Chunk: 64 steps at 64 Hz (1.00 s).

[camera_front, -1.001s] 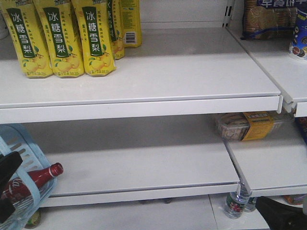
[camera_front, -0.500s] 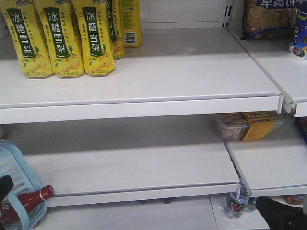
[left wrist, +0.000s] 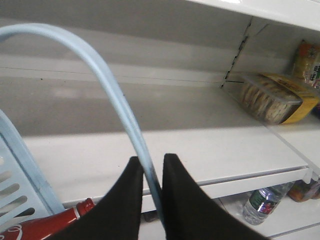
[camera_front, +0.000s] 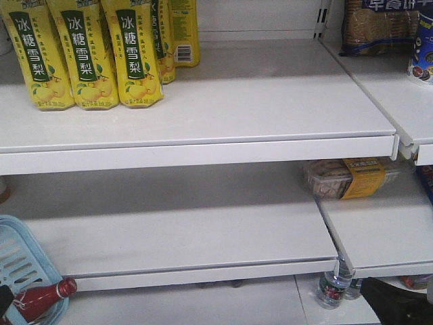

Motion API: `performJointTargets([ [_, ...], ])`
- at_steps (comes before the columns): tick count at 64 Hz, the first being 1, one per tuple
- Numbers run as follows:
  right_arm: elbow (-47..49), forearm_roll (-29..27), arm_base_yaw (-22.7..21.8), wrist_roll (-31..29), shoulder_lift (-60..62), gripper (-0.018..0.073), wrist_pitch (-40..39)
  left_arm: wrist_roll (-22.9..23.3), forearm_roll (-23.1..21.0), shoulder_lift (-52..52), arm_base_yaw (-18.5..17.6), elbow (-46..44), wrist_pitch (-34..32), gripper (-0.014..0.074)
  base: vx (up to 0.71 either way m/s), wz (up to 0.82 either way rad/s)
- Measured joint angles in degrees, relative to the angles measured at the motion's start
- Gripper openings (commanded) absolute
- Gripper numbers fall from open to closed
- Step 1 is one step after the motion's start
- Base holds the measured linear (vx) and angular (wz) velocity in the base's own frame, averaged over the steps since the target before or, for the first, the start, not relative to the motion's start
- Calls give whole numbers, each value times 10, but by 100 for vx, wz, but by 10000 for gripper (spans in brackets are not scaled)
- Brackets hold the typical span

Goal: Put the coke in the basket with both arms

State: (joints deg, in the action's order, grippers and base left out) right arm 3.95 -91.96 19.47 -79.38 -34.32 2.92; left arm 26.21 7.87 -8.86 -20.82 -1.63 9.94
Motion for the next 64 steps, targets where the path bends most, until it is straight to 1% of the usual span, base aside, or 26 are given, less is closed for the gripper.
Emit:
performJointTargets([
  [11, 0, 0, 0, 0, 0, -5, 0, 0, 0, 40, 0, 34, 3, -6, 0, 0],
  [23, 0, 0, 0, 0, 0, -5, 0, 0, -2, 83, 0, 39, 15, -6, 0, 0],
  [26, 0, 0, 0, 0, 0, -5, 0, -7, -2, 88, 0, 39, 16, -6, 0, 0],
  [36, 0, 0, 0, 0, 0, -5, 0, -70, -2, 92, 0, 39, 18, -6, 0, 0],
  [40, 0, 0, 0, 0, 0, -5, 0, -81, -2, 92, 0, 39, 18, -6, 0, 0],
  [48, 0, 0, 0, 0, 0, -5, 0, -89, -2, 92, 0, 39, 18, -6, 0, 0],
  [64, 0, 0, 0, 0, 0, -5, 0, -89, -5, 92, 1, 39, 20, -6, 0, 0],
])
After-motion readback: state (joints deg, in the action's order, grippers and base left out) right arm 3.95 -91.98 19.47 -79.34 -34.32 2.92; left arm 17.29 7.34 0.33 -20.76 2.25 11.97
